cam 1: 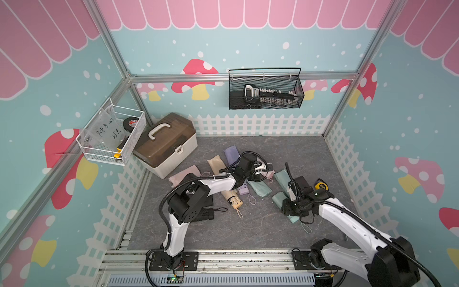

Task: Take umbrellas out of sleeves
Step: Place the umbrella at the center of the board, then pick up the umbrella from the center of the board.

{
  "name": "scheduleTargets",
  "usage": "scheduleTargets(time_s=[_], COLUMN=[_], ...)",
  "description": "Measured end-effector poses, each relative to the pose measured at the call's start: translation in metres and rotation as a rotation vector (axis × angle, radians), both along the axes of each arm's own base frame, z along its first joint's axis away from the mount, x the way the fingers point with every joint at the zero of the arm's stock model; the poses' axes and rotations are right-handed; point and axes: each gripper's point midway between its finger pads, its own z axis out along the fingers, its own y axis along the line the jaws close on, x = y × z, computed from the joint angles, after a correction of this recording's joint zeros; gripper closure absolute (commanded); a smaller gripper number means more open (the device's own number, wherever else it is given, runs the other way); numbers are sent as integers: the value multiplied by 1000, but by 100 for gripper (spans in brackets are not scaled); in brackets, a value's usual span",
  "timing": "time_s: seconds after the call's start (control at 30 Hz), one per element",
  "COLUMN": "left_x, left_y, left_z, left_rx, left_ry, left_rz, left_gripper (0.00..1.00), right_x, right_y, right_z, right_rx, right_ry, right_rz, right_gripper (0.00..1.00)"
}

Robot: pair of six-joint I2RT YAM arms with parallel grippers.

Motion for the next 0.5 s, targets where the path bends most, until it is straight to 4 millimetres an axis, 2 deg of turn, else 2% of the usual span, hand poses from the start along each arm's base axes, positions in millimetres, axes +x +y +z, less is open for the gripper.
scheduleTargets(time_s=[0.13, 0.23, 0.27, 0.37, 0.5], left_x=[2, 7, 8, 17, 26], left_y=[-4, -4, -5, -3, -4], left_z=[74, 117, 125, 132, 112], left_rx=[-220, -379, -417, -496, -546], left_ry=[50, 82, 96, 166, 286], left_rz=[83, 140, 154, 210, 245], left_gripper=[1, 1, 1, 1, 1], right_x=[27, 54, 62, 83, 93], right_y=[-5, -7, -8, -11, -26], right_z=[-2, 2, 2, 4, 5], right_rx=[-12, -10, -8, 0, 6], right_ry=[-45, -77, -84, -107, -121], right_rz=[-36, -64, -71, -98, -166], right_gripper=[42, 37, 35, 33, 32])
